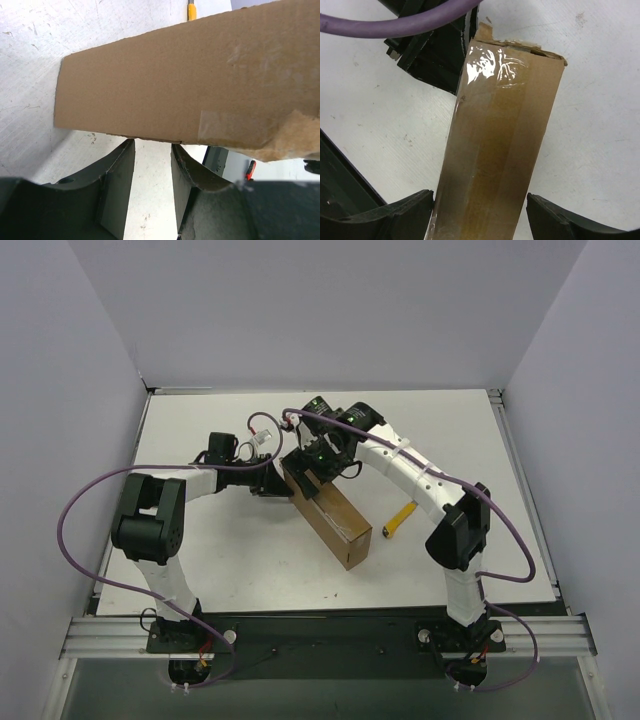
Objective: Unpack the express box
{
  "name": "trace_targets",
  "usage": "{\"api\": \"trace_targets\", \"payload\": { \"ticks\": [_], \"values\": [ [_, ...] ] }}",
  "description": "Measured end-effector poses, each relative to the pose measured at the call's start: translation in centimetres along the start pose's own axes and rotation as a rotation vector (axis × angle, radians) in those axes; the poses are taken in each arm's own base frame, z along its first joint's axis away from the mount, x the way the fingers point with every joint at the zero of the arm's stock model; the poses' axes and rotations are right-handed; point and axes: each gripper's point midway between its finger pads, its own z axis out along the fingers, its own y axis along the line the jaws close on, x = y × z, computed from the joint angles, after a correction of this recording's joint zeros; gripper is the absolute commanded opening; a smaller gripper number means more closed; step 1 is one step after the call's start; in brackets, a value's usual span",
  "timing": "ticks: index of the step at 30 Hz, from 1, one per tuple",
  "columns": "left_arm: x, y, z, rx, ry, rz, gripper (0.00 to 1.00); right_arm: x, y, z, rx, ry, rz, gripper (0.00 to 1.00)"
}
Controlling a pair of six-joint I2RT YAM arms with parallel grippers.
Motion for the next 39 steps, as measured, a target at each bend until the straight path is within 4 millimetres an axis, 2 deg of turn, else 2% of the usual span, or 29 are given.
{"api": "trace_targets", "payload": {
  "ticks": [2,6,19,21,25,28,33,36,37,39],
  "values": [
    [0.0,0.0,0.0,0.000,0.000,0.000,0.45,0.0,-0.2,0.0,0.008,0.002,-0.003,0.67],
    [0.0,0.0,0.0,0.000,0.000,0.000,0.45,-0.1,-0.1,-0.2,-0.007,0.000,0.007,0.64],
    [0.6,1.1,0.6,-0.011,0.028,-0.028,0.45,-0.4,0.3,-1.1,-0.198,-0.020,0.118,0.64],
    [0.6,1.2,0.7,-0.014,0.032,-0.030,0.45,-0.4,0.3,-1.3,-0.229,-0.026,0.139,0.69],
    [0.5,1.2,0.7,-0.014,0.034,-0.029,0.45,-0.5,-0.5,-1.3,-0.220,-0.031,0.154,0.87],
    [0.3,1.2,0.8,-0.014,0.034,-0.028,0.45,-0.7,-1.6,-1.2,-0.147,-0.040,0.134,0.90],
    [0.5,1.3,0.8,-0.015,0.037,-0.034,0.45,-2.6,-3.1,-2.5,0.066,-0.102,0.013,0.82],
    [0.4,1.3,0.8,-0.014,0.035,-0.031,0.45,-3.5,-1.4,-3.8,0.128,-0.146,-0.086,0.77],
    [0.4,1.3,0.8,-0.014,0.034,-0.032,0.45,-3.7,-0.6,-4.2,0.139,-0.156,-0.117,0.72],
    [0.4,1.3,0.8,-0.014,0.034,-0.035,0.45,-3.7,1.0,-5.0,0.154,-0.172,-0.178,0.70]
  ]
}}
